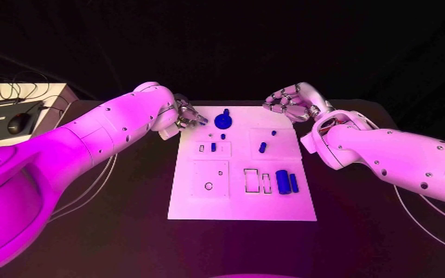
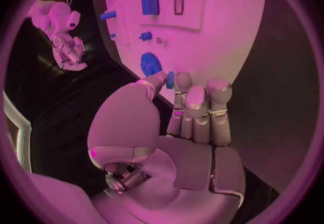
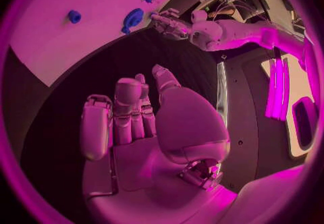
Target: Assemble the parts on the task board
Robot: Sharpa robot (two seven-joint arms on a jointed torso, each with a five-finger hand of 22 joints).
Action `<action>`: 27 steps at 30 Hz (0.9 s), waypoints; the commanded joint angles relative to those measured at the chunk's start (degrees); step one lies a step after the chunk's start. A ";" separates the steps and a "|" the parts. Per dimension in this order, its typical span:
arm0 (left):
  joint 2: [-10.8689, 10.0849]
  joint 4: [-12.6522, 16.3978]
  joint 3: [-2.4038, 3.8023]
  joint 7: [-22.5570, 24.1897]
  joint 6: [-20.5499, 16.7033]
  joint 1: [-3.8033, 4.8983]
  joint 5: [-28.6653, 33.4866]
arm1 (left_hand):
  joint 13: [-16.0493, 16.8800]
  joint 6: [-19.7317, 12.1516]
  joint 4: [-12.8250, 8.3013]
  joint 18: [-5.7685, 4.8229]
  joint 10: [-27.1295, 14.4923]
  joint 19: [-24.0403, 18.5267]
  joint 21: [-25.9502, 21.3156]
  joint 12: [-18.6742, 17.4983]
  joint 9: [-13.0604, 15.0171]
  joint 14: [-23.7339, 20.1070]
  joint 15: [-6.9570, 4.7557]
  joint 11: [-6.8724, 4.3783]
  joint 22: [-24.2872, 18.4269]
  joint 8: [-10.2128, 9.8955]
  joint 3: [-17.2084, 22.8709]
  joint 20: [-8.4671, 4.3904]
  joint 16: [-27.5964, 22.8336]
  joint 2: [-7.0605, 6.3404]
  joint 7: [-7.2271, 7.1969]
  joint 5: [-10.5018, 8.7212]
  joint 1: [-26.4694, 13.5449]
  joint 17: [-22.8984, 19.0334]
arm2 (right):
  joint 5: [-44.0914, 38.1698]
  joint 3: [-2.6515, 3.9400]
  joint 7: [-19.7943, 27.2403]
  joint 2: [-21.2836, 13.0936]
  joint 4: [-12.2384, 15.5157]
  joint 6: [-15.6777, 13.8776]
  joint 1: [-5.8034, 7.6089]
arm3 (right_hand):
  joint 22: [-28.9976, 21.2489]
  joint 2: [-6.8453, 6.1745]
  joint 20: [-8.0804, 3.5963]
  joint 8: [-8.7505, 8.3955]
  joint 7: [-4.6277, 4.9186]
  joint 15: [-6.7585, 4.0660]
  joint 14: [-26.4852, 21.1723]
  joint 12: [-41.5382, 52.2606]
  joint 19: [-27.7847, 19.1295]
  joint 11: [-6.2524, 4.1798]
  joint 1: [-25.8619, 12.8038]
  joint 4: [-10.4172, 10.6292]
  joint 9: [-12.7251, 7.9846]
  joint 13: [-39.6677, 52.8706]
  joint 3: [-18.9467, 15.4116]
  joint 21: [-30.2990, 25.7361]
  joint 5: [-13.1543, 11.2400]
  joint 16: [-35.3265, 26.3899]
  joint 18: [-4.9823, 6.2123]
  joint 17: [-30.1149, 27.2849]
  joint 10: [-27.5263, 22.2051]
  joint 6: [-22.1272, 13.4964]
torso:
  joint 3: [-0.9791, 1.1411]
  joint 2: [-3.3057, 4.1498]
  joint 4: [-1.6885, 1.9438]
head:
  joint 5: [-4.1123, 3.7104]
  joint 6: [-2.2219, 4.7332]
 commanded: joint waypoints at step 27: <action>-12.87 23.63 -0.78 -1.16 -4.16 -1.83 -0.01 | 0.20 0.95 -6.37 -1.64 1.48 0.81 0.68 -1.07 3.03 0.94 -0.60 -0.52 0.77 -0.13 7.91 -1.22 0.28 0.72 -0.53 0.41 -2.95 1.40 | -0.68 0.02 -0.27 -0.10 -0.79 1.27 -0.45 | 10.93 0.16 -0.27 -0.19 0.12 -0.11 0.35 -0.12 5.24 -0.40 -0.20 -0.04 -0.10 0.13 -0.31 0.17 0.45 -0.24 -1.00 0.10 0.06 0.26 | 0.30 -2.22 1.10 | 0.72 -1.83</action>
